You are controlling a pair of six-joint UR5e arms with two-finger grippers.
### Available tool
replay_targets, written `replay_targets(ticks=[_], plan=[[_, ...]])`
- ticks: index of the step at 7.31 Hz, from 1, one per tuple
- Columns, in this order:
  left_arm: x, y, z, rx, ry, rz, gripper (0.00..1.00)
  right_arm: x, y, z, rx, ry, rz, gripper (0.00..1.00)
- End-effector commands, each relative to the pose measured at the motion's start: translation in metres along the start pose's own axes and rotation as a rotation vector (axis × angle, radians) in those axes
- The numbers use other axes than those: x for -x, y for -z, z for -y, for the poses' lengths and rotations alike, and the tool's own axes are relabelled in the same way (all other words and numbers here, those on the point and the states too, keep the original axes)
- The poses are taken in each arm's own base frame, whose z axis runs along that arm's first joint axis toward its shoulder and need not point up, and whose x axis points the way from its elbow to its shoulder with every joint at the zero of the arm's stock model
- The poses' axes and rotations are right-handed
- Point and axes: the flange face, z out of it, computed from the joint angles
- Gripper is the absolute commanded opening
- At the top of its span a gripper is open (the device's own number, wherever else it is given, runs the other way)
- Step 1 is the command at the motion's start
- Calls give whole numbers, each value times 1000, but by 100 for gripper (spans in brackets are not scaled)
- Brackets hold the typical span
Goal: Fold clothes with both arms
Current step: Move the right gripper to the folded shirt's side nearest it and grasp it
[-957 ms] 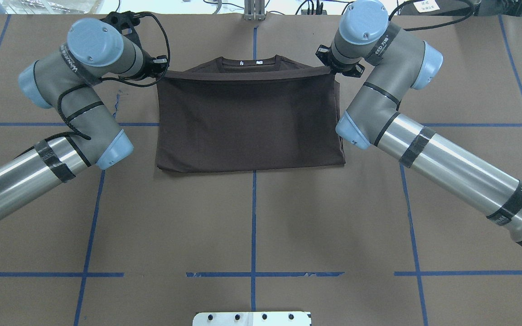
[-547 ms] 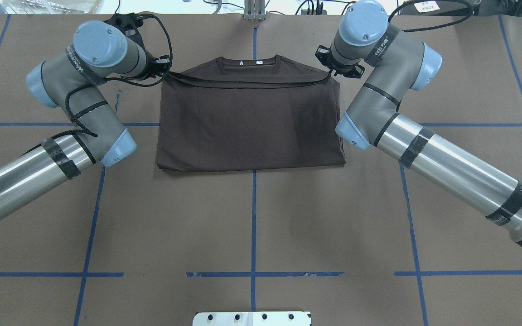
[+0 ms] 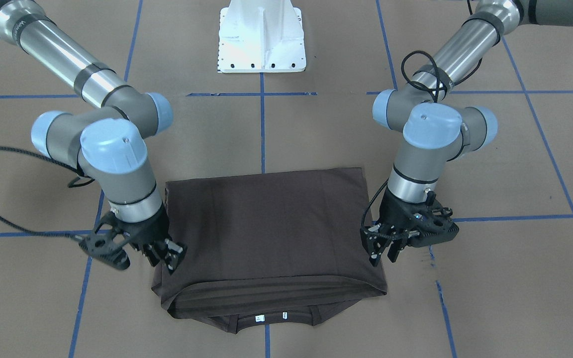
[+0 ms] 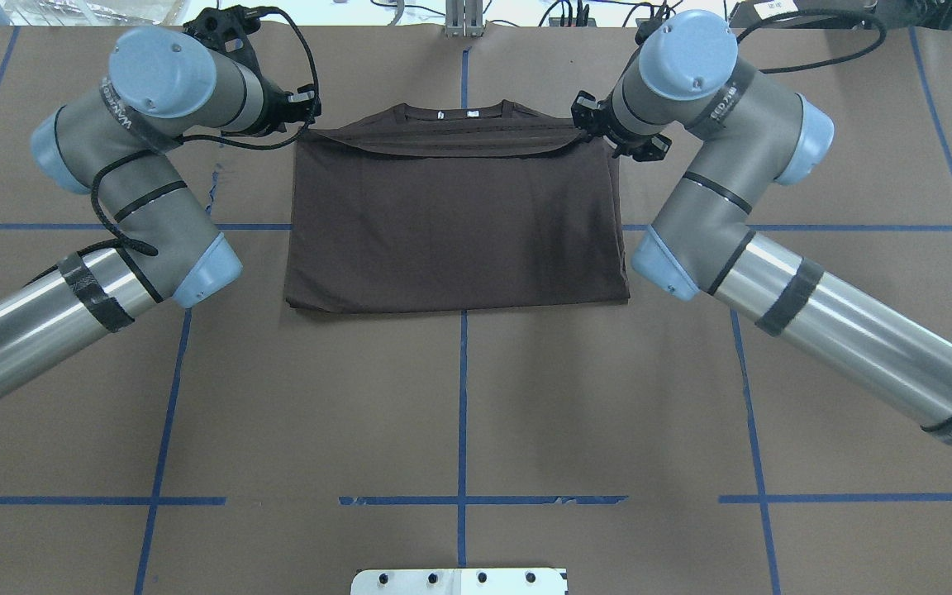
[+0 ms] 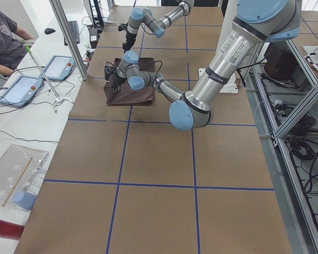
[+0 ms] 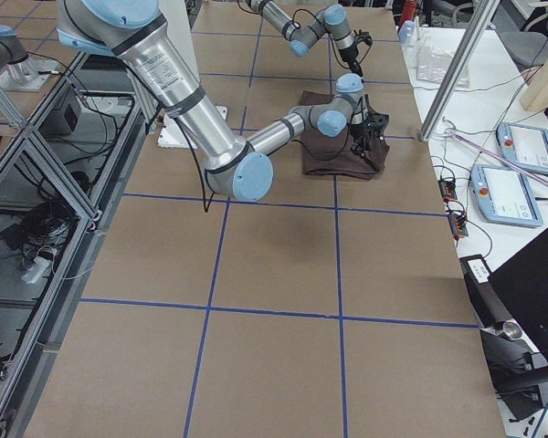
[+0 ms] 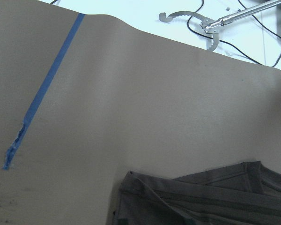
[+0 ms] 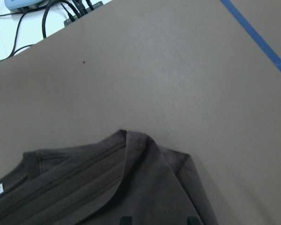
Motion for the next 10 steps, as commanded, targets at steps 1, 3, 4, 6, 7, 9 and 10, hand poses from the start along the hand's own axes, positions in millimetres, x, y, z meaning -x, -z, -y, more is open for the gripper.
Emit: replay_targets(ticks=[1, 3, 4, 6, 7, 9, 10], plan=[[4, 15, -3, -6, 6, -26, 50, -63, 18, -54, 64, -57, 17, 60], [6, 14, -4, -7, 10, -23, 50, -64, 8, -91, 95, -103, 2, 62], [7, 14, -4, -8, 10, -21, 50, -65, 8, -91, 93, -105, 1, 62], [7, 13, -5, -7, 13, -21, 50, -78, -8, -109, 59, -82, -25, 62], [9, 12, -5, -6, 13, -18, 50, -79, -10, -112, 62, -80, -29, 62], [7, 13, -5, -7, 14, -20, 50, -80, -14, -119, 70, -75, -36, 48], [7, 13, -5, -7, 14, -21, 50, -79, -10, -119, 70, -75, -28, 0]])
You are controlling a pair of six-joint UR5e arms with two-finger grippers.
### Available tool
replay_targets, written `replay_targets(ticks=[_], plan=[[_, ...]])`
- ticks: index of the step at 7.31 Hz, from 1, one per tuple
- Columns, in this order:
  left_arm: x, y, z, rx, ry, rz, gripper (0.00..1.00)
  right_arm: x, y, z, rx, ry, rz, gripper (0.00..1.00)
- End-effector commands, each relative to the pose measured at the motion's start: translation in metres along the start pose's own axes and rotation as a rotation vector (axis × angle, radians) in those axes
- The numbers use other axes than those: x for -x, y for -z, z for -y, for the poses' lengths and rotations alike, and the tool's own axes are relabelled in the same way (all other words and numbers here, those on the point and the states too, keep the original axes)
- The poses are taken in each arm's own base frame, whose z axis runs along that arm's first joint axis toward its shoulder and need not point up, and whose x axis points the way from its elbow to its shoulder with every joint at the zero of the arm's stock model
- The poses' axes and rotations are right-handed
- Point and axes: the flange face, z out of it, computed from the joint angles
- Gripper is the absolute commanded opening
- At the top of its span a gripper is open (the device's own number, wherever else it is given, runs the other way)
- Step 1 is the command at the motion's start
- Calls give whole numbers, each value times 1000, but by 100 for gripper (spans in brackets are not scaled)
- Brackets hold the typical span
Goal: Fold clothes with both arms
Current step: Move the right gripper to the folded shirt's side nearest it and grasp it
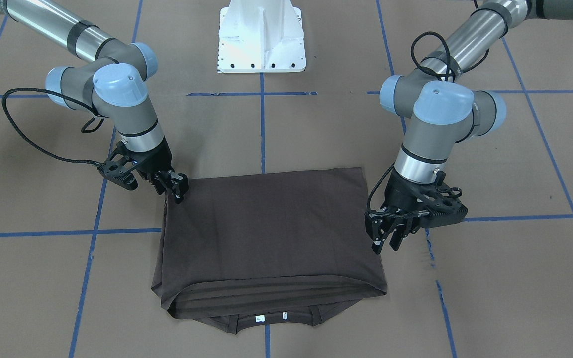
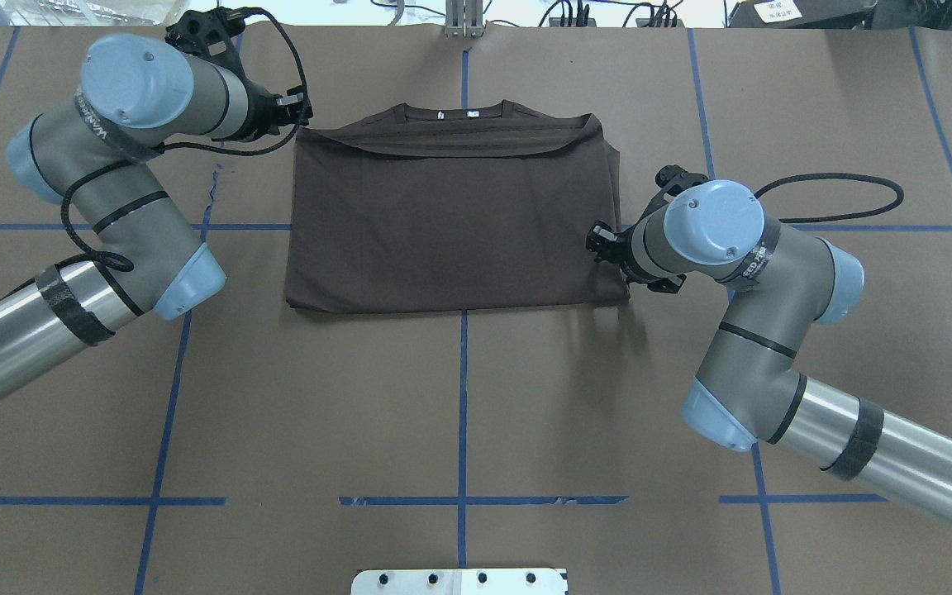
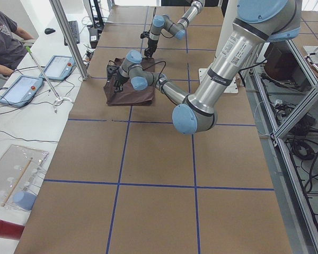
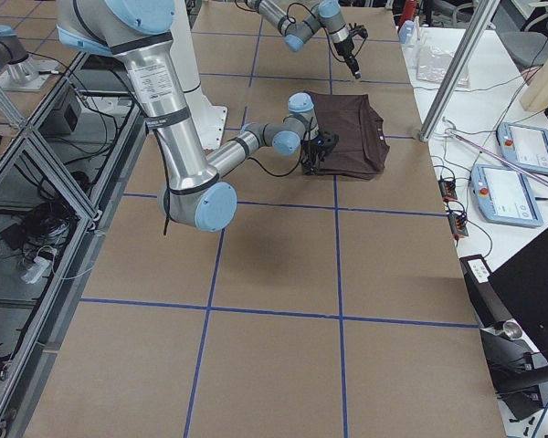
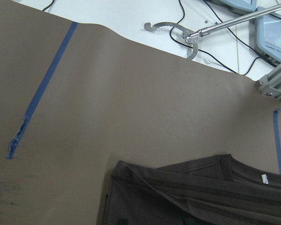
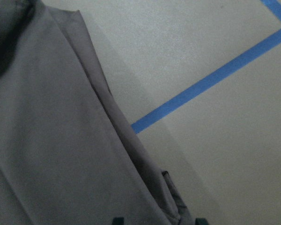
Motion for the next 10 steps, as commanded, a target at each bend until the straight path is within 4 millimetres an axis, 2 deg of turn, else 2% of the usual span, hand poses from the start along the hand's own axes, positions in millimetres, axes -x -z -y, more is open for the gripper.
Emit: replay_targets(ticks=[1, 2, 3, 4, 5, 6, 7, 8, 9, 10], plan=[[-2, 1, 0, -1, 1, -3, 50, -7, -1, -2, 2, 0, -6, 0], [-2, 1, -1, 1, 7, -3, 50, -12, -2, -1, 3, 1, -10, 0], [-3, 1, -1, 0, 6, -4, 50, -5, 16, -4, 8, 8, 24, 0], [-4, 1, 0, 0, 8, -6, 50, -18, 37, -9, 24, 13, 47, 0], [-5, 2, 0, 2, 21, -6, 50, -27, 78, -17, 39, 24, 94, 0], [-5, 2, 0, 2, 22, -6, 50, -33, 108, -24, 46, 30, 116, 0], [-6, 2, 0, 1, 23, -8, 50, -43, 130, -38, 49, 30, 113, 0], [-5, 2, 0, 1, 23, -8, 50, -61, 132, -56, 65, 4, 89, 0], [-5, 1, -1, 3, 24, -8, 50, -66, 164, -78, 87, -39, 126, 0], [-7, 2, -1, 2, 28, -9, 50, -79, 170, -98, 100, -30, 58, 0]])
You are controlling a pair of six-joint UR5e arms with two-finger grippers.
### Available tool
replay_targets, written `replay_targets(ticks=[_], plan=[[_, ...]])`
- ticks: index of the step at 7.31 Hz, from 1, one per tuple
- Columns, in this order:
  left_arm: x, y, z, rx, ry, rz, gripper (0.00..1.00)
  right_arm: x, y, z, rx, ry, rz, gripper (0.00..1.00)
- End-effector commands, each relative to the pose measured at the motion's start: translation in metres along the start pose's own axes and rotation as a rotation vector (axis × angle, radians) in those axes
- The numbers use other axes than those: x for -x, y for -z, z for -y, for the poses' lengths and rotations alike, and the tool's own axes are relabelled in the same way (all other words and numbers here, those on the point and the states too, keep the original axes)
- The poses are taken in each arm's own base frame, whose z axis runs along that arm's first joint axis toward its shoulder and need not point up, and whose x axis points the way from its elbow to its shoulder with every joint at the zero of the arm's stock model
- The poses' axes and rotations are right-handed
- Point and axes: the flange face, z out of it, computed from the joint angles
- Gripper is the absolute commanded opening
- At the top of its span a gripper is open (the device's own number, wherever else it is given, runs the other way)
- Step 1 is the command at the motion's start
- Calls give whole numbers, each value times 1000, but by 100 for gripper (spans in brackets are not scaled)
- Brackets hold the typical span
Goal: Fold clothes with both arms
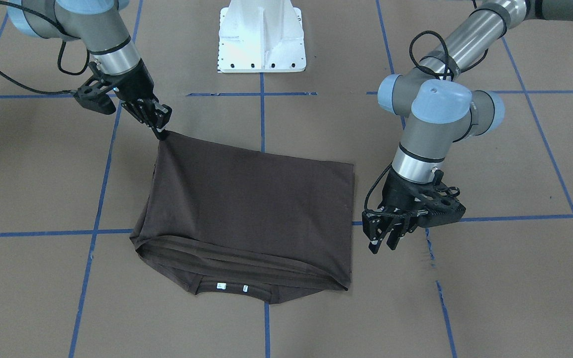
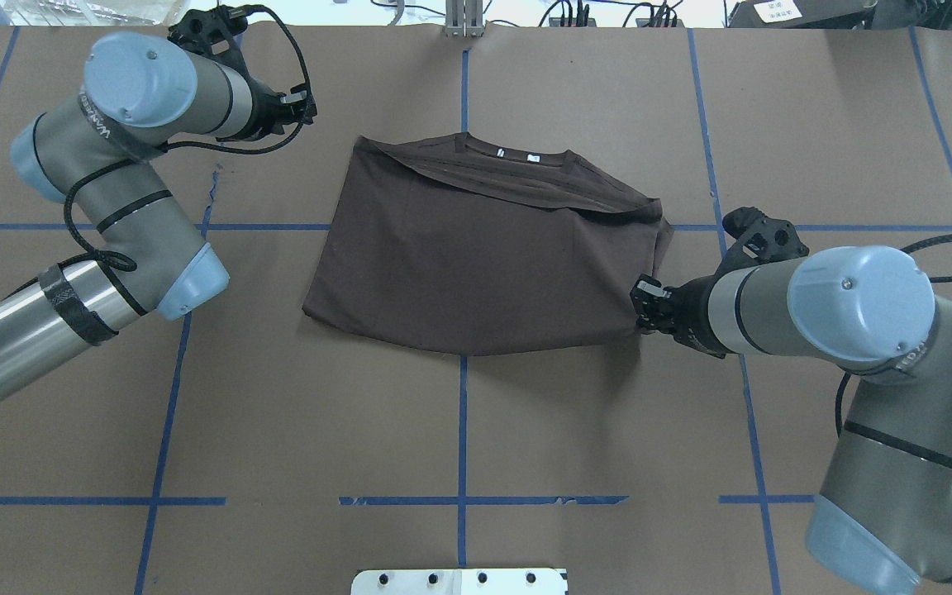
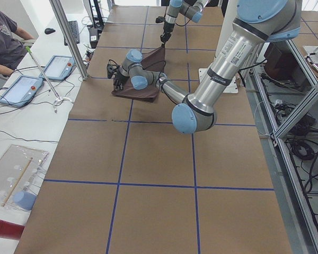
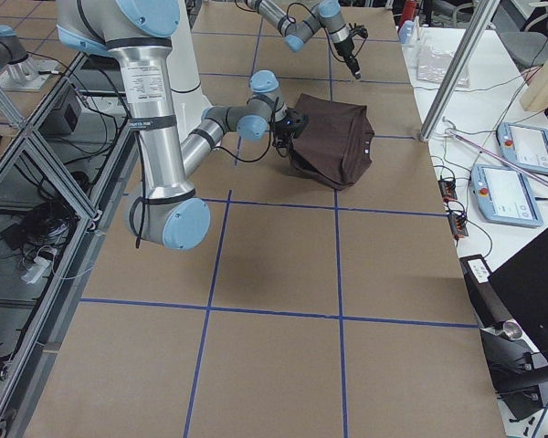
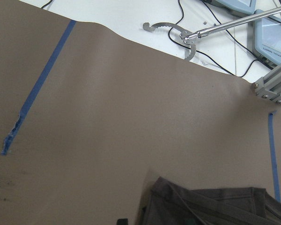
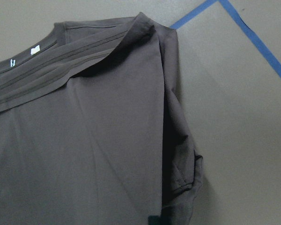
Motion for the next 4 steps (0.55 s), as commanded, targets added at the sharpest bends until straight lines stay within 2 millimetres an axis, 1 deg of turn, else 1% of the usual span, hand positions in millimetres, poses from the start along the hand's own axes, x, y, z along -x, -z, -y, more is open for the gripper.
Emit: replay_targets(ticks=[1, 2, 3, 4], plan=[[-1, 1, 0, 0, 5, -3, 50, -33, 8, -32, 21, -8, -93, 0], [-4, 4, -1, 1, 27, -11, 50, -66, -1, -47, 23, 21, -155, 0], [-16, 21, -10, 9, 34, -43, 50, -86, -8, -69, 38, 64, -196, 0], [-20, 35, -35, 57, 65, -78, 50, -98, -13, -88, 72, 84, -225, 0]])
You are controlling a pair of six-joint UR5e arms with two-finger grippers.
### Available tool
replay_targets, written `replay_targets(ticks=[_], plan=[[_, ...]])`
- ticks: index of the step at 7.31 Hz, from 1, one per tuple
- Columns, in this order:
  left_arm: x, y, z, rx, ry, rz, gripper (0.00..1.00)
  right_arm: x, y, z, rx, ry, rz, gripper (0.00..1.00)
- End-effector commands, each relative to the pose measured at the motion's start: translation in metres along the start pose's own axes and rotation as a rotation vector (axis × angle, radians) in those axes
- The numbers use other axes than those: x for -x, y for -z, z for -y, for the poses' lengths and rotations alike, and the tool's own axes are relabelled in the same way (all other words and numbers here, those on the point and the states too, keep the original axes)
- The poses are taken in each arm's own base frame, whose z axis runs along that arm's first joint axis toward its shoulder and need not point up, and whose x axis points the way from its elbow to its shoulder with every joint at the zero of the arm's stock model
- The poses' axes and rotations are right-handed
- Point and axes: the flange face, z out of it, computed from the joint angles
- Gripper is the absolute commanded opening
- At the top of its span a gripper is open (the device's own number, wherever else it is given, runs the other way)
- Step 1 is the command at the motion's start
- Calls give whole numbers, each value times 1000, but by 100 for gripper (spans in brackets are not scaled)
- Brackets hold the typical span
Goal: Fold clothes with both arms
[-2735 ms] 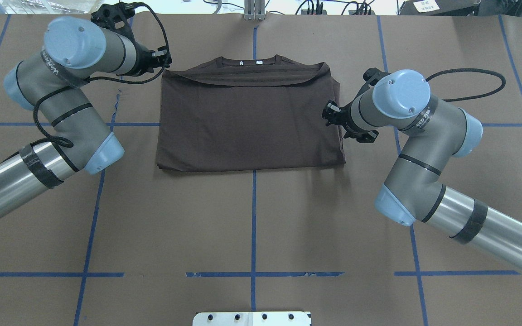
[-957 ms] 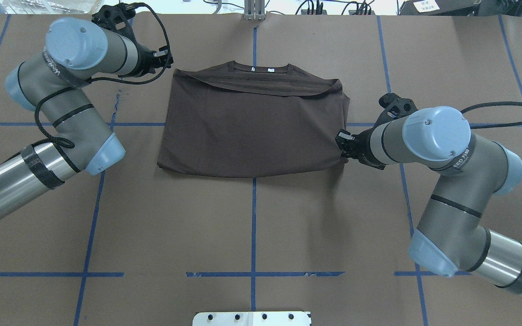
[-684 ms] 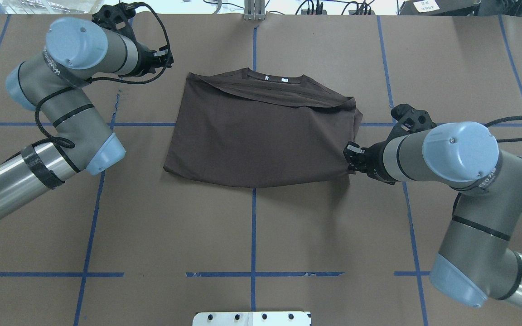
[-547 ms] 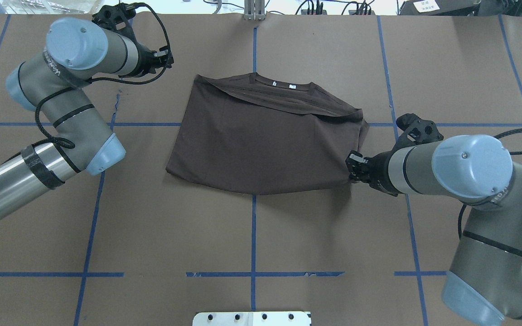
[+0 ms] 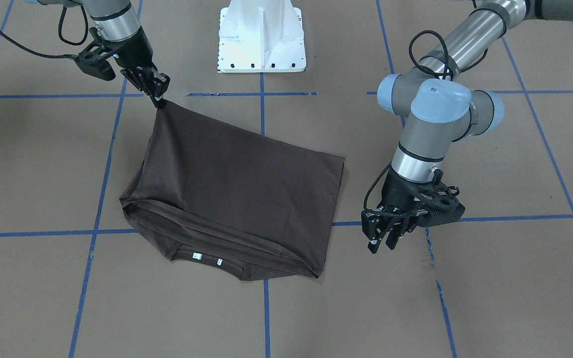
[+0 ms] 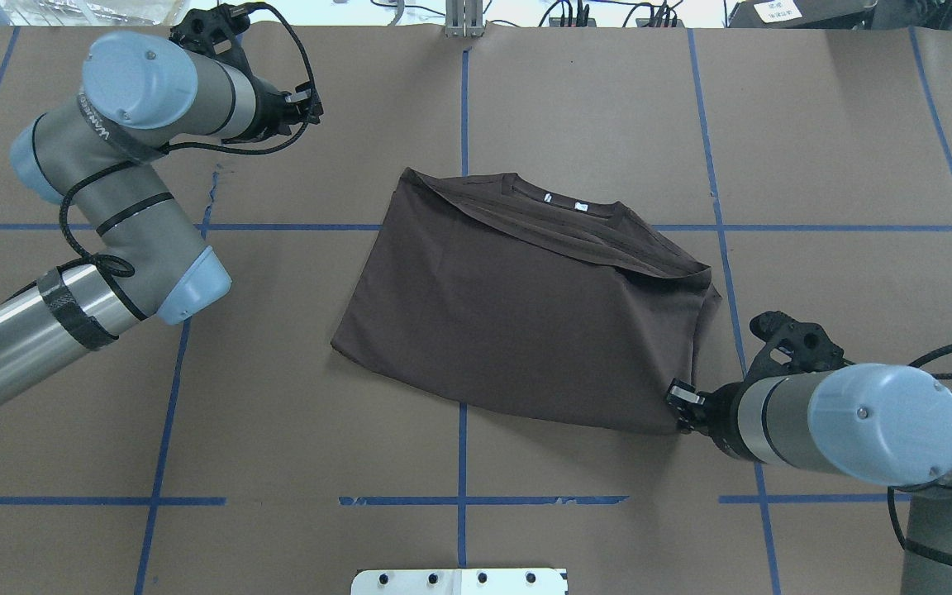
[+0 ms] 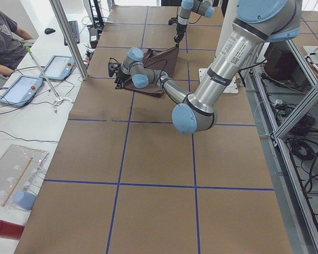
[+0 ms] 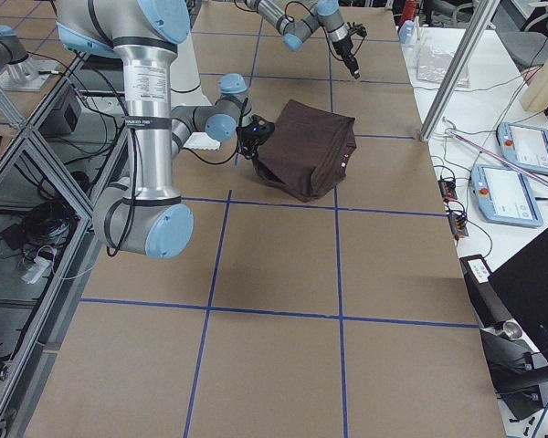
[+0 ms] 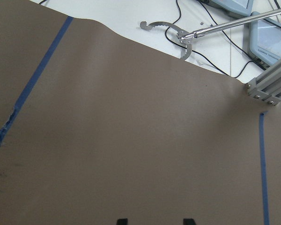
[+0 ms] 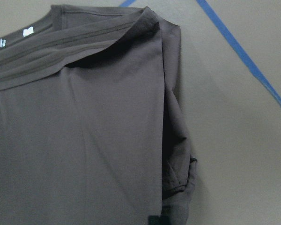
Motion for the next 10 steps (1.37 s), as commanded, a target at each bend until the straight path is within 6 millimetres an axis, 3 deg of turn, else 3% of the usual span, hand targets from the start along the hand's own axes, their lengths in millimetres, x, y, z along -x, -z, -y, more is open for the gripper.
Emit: replay_targets(ticks=[1, 3, 4, 5, 6, 7, 8, 9, 10], plan=[[-12, 34, -47, 87, 60, -75, 50, -33, -16, -47, 68, 72, -82, 0], [-20, 43, -98, 157, 110, -101, 50, -55, -13, -89, 145, 145, -122, 0], [-28, 46, -125, 196, 115, -115, 53, -71, -16, -107, 168, 171, -155, 90], [-24, 60, -153, 241, 162, -126, 54, -80, -17, -128, 192, 149, -174, 100], [-17, 82, -191, 301, 164, -142, 61, -78, -13, -129, 191, 150, -163, 100], [-12, 94, -210, 338, 209, -141, 62, -73, 8, -123, 197, 136, -133, 100], [-11, 94, -233, 362, 223, -55, 62, -60, 24, -97, 165, 89, -85, 100], [-5, 90, -275, 363, 191, 79, 62, -45, 32, -56, 96, 16, -43, 100], [-3, 80, -301, 330, 166, 106, 62, -37, 40, -18, 31, -41, -12, 100]])
